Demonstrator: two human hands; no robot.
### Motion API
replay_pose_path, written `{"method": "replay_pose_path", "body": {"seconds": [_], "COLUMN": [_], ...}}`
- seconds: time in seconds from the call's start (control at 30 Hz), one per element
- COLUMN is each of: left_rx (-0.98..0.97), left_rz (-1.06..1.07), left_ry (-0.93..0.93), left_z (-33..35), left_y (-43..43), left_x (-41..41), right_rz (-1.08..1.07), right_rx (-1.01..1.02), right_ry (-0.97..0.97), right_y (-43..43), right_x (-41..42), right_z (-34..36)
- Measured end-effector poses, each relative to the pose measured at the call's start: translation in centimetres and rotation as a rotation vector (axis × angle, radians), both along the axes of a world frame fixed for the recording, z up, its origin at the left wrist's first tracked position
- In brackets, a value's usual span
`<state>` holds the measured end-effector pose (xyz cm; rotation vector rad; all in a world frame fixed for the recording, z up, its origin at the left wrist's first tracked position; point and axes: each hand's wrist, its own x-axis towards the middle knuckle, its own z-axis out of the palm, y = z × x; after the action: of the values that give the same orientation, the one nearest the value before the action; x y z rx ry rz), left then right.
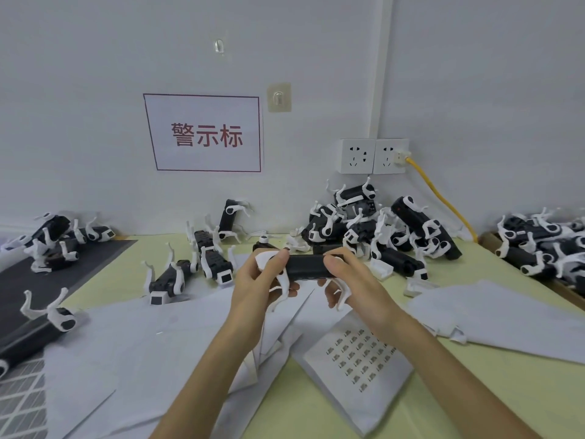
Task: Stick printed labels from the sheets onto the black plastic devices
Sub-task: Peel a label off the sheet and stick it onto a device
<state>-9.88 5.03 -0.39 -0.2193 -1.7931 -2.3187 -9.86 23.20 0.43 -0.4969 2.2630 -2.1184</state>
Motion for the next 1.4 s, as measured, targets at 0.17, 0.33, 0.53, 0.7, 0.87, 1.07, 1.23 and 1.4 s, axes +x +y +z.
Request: {"method": "replay_pose_path", "body": {"seconds": [0.17,0.33,0.53,0.7,0.87,1.07,1.23,1.4], "left_rx": [-0.022,-0.003,0.075,0.402,0.418,0.335,0.143,0.089], "left_rz": [-0.039,0.117,-0.498,-0.317,-0.329,-0.422,-0.368,-0.312], "left_ry": [-0.090,-0.160,-0.209,-0.138,-0.139,-0.119,-0.093,-0.066], "left_z": [-0.1,-0.4,-0.4,-0.2,0.3,0.2,-0.3,-0.4], "left_y": [0.6,-0.2,0.9,0.9,0.9,1.6,1.9,1.7], "left_x": [0.3,-0.3,-0.1,0.2,0.5,0.7,1.1,0.7], "right_rz": [-0.087,-0.404,-0.303,-0.223,-0.267,-0.319,-0.184,-0.145], "right_rx": [-0.044,0.088,0.282,0.338,0.399,0.418,0.495,0.556], "right_ry": [0.155,0.531,0.751,0.748,0.682,0.708,0.714,0.678], "right_y": [0.0,0.3,-1.0,-2.3,-2.3,-1.9,-2.1,-1.8], "right_x": [0.1,0.2,0.8,1.4,1.4,1.0,0.9,0.8], "right_z": [0.0,-0.4,-1.7,-2.4,-2.1,-1.8,-2.1,-2.0]}}
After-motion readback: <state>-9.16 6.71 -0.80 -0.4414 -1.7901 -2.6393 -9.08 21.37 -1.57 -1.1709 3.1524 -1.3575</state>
